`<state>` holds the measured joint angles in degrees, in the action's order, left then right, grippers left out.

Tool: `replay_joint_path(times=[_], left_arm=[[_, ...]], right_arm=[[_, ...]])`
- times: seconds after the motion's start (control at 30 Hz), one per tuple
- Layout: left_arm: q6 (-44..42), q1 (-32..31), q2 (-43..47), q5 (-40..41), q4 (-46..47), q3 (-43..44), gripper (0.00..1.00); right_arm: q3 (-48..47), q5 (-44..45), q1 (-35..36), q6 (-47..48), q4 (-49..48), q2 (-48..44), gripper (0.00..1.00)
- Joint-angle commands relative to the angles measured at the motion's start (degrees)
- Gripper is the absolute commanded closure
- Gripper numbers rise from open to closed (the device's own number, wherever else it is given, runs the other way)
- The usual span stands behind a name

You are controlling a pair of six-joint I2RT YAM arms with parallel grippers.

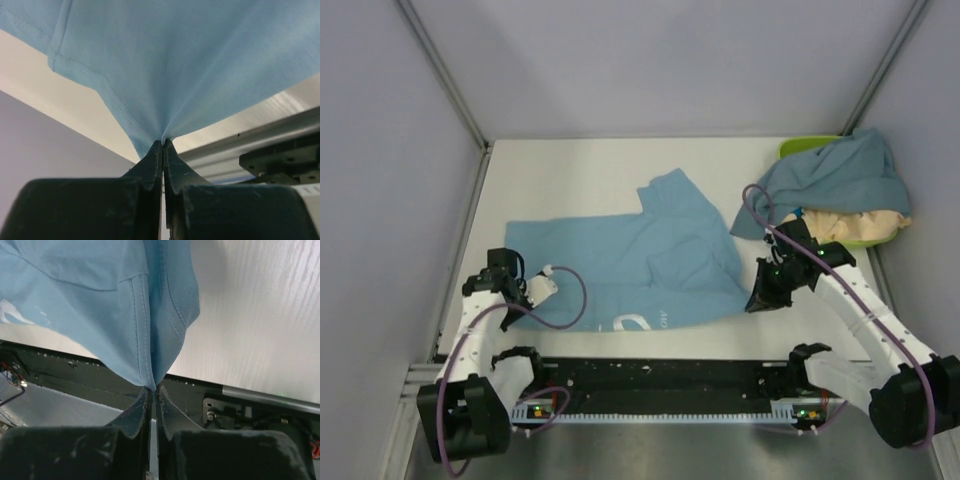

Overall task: Fold and stack the t-shirts
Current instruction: Fold the flattened tshirt in 1/3 of the way

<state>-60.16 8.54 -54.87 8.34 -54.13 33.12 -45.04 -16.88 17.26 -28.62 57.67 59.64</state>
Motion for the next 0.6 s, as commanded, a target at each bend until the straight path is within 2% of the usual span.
replay_joint_path(times=[0.0, 0.23, 0.27, 0.33, 0.37, 0.4, 0.47, 0.57], left_arm=[[-1.71, 0.08, 2.23, 8.00, -7.66, 0.10, 1.00], [-3.91, 0.08, 0.03, 10.82, -8.80, 0.54, 1.00], [-3.82, 0.08, -0.49, 10.65, -9.50, 1.06, 0.85], [-3.82, 0.08, -1.02, 10.12, -12.04, 2.64, 0.55], [-4.17, 0.08, -1.37, 9.68, -13.97, 3.78, 0.46], [-4.61, 0.08, -1.64, 9.24, -15.81, 5.09, 0.34], [-5.40, 0.08, -2.43, 9.15, -18.63, 9.39, 0.32], [-5.23, 0.69, -4.97, 7.49, -17.08, 19.92, 0.28]], right_arm=[[-3.83, 3.08, 0.67, 1.73, 14.12, -3.12, 1.00], [-0.23, 3.61, 0.76, 0.94, 20.02, -8.21, 1.00], [-0.14, 3.53, 0.76, 0.68, 20.03, -8.31, 1.00], [-0.23, 3.61, 0.76, 0.76, 20.20, -8.05, 0.65], [-0.49, 3.87, 0.76, 0.76, 20.29, -7.96, 0.52], [-1.36, 4.57, 0.76, 0.85, 20.55, -7.87, 0.47], [-5.65, 7.12, 0.76, 0.76, 20.73, -7.35, 0.39], [-19.77, 10.73, 0.76, 2.07, 14.87, -3.14, 0.37]])
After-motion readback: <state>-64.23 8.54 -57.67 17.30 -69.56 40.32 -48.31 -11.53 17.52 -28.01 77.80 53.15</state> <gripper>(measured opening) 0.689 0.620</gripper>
